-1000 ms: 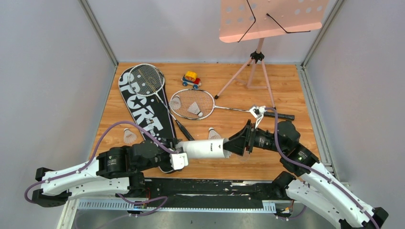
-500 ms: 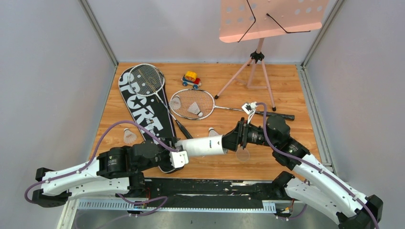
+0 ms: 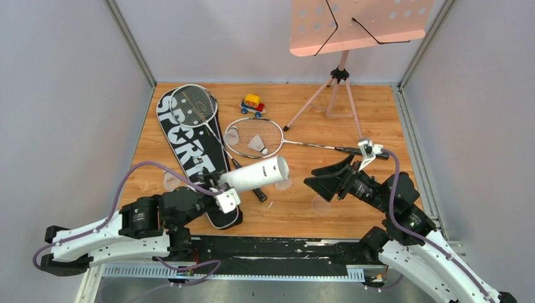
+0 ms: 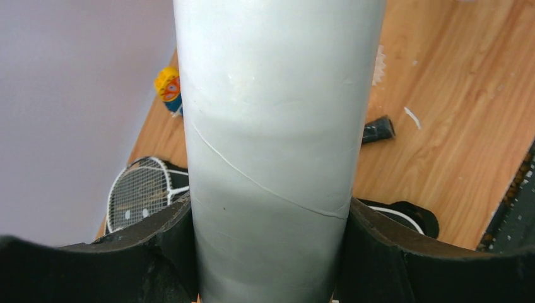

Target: Pack up the badminton gear

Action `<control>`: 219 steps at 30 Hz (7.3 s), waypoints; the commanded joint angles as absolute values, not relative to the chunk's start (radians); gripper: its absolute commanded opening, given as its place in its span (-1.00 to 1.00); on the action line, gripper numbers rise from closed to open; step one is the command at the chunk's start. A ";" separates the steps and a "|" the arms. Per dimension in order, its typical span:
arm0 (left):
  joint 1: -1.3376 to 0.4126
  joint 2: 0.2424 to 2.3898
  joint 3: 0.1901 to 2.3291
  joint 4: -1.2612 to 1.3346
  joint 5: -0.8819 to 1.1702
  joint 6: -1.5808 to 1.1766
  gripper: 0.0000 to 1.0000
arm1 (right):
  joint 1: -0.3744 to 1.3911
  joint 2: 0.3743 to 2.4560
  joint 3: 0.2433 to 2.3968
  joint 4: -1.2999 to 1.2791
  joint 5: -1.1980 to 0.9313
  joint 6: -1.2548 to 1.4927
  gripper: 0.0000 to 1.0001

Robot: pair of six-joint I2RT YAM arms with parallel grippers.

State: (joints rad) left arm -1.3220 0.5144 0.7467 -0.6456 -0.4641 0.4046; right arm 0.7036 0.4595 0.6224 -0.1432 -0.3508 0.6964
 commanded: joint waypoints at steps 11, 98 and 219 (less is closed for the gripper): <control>-1.325 0.268 0.742 -0.466 -0.732 0.413 0.26 | 0.713 0.645 0.435 0.071 -0.069 0.168 0.16; -1.325 0.533 0.734 -0.580 -0.392 0.435 0.23 | 1.128 0.434 0.932 -0.518 0.155 0.507 -1.00; -1.313 0.254 0.758 -0.498 -1.033 0.433 0.19 | 0.794 2.126 1.779 -0.536 0.506 0.988 0.35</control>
State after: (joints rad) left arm -1.3235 0.2825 0.7136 -0.5407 -1.0325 0.4530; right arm 0.7971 2.0472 1.6547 -0.4347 0.4355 0.9367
